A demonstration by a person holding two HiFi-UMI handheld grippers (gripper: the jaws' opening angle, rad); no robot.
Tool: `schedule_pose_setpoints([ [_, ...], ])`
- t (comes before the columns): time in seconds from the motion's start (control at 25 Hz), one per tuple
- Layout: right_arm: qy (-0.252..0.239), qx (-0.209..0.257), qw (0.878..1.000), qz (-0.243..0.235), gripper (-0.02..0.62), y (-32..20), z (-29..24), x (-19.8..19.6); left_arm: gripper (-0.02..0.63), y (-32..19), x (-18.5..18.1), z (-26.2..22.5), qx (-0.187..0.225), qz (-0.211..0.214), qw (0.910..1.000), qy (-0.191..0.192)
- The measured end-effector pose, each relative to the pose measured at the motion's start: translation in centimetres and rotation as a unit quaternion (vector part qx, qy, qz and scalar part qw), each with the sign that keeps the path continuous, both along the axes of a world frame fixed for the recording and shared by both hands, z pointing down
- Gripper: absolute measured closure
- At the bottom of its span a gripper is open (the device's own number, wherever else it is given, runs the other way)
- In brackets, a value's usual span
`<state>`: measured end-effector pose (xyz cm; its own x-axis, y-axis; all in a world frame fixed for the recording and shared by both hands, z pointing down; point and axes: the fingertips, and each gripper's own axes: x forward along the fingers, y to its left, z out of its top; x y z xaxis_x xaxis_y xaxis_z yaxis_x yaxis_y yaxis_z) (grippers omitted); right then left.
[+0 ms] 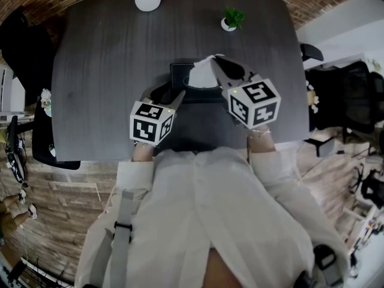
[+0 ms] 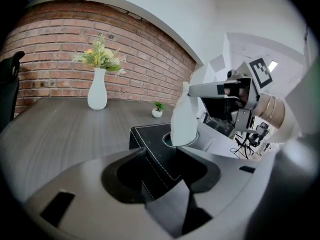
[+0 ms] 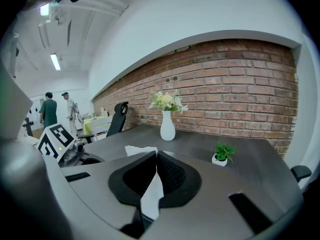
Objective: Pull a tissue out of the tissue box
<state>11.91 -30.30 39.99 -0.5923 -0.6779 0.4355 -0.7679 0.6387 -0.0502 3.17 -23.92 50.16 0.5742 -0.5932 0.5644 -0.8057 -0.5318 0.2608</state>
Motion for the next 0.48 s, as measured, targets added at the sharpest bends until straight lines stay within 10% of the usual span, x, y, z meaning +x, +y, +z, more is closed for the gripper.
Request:
schedule_pose_setpoints([
  [0.48,-0.008,0.029,1.0,-0.004,0.584,-0.5,-2.4,-0.7,0.416,0.0,0.0,0.0,-0.001,0.0,1.0,0.002],
])
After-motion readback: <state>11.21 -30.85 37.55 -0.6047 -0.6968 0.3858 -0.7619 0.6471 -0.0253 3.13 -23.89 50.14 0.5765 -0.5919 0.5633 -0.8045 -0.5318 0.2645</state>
